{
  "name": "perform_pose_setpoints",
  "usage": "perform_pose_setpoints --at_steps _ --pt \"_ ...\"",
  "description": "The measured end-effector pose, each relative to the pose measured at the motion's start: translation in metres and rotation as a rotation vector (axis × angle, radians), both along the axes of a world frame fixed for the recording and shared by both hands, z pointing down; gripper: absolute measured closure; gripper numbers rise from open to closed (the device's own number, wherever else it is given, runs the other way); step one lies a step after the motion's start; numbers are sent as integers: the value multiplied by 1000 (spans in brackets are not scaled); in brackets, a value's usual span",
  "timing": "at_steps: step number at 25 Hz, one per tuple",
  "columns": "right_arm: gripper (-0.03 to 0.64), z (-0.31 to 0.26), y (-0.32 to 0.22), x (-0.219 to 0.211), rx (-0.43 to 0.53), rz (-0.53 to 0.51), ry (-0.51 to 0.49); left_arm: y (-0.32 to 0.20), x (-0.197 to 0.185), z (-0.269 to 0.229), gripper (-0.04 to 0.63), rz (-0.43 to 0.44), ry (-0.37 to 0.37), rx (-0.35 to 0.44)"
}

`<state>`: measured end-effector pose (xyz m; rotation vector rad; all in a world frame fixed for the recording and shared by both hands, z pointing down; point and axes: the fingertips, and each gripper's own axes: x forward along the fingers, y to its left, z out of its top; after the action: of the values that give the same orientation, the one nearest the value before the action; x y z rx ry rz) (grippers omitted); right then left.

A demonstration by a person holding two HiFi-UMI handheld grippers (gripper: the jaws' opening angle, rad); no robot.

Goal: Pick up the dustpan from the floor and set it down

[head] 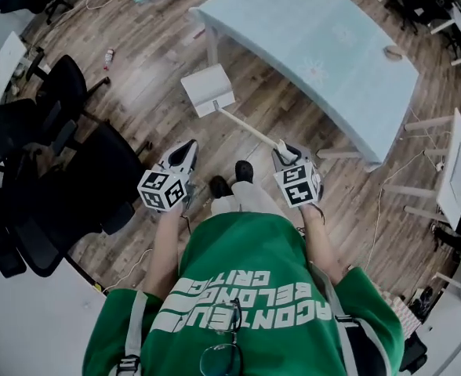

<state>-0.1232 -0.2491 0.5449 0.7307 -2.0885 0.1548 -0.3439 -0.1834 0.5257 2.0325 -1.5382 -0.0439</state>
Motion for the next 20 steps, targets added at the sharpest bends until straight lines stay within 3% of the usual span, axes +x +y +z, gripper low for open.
perform_pose_setpoints --at_steps 7,20 --pt "497 30 49 87 -92 219 54 -25 58 12 603 207 5 -24" --pt "499 70 138 290 -194 616 144 -34 220 14 603 527 -17 -24"
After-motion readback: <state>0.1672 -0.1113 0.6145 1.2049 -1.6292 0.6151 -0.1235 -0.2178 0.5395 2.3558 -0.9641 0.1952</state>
